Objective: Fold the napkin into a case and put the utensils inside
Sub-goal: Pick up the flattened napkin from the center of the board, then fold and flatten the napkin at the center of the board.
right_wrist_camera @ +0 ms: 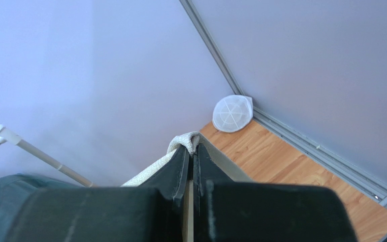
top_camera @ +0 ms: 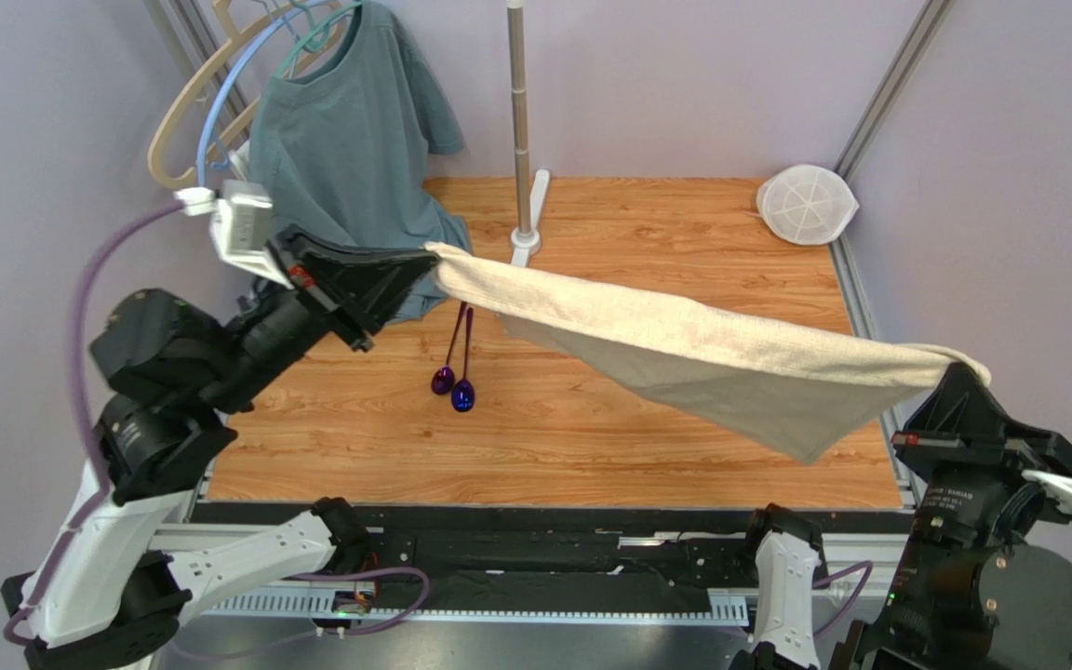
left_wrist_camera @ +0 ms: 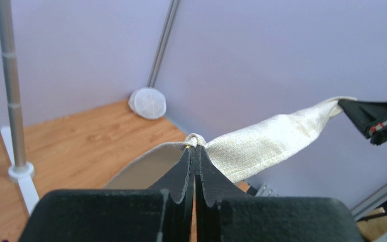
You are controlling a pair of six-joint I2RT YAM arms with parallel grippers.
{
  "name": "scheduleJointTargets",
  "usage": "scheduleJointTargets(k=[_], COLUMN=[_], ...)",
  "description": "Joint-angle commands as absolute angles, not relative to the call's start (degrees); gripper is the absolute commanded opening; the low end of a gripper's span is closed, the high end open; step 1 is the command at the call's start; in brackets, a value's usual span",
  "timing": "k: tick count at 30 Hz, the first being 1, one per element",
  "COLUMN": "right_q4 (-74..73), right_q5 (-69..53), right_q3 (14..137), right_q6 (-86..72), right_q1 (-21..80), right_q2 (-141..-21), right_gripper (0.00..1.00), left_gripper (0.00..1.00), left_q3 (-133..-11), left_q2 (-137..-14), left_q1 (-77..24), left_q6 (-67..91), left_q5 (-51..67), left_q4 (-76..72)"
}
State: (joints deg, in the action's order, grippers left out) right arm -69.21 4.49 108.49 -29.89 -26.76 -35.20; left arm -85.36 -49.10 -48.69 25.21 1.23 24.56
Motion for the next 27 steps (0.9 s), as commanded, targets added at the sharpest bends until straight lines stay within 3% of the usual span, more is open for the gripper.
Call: scheduleJointTargets(k=[1,9,15,19,24,27], right_q4=[-74.73,-55.22,-31.49,-20.41,-21.52,-21.80], right_q5=[3.52,-1.49,-4.12,-6.94,-5.36,-6.85], right_q3=[107.42,83.87,71.20,75.57,92.76,96.58], right_q6=[-29.09,-29.80,-31.02,-32.08,-28.30,-28.30], right_q1=[-26.54,-26.54,-26.63,-24.70,-18.90,-18.37], right_q2=[-38.94,-43.32,-59.56,-77.83,-100.05,-107.11], right_gripper=[0.00,0.00,0.00,0.00,0.00,0.00], left_gripper=[0.00,0.00,0.00,0.00,0.00,0.00], left_q3=[-89.29,-90.09,-92.27,-98.60,-107.04,-110.74], left_q2=[-51.68,-67.22,-86.72,-99.99,-115.73,-121.72], left_q1=[-48.78,-43.44,-37.01,-32.10,-29.36,-27.52], left_q6=[21.53,21.44,18.38,18.36,17.41,19.24], left_q5=[-1.65,-7.40,-4.13,-1.07,6.66,8.43], left_q4=[27.69,22.25,7.48,0.37,-7.46,-8.96])
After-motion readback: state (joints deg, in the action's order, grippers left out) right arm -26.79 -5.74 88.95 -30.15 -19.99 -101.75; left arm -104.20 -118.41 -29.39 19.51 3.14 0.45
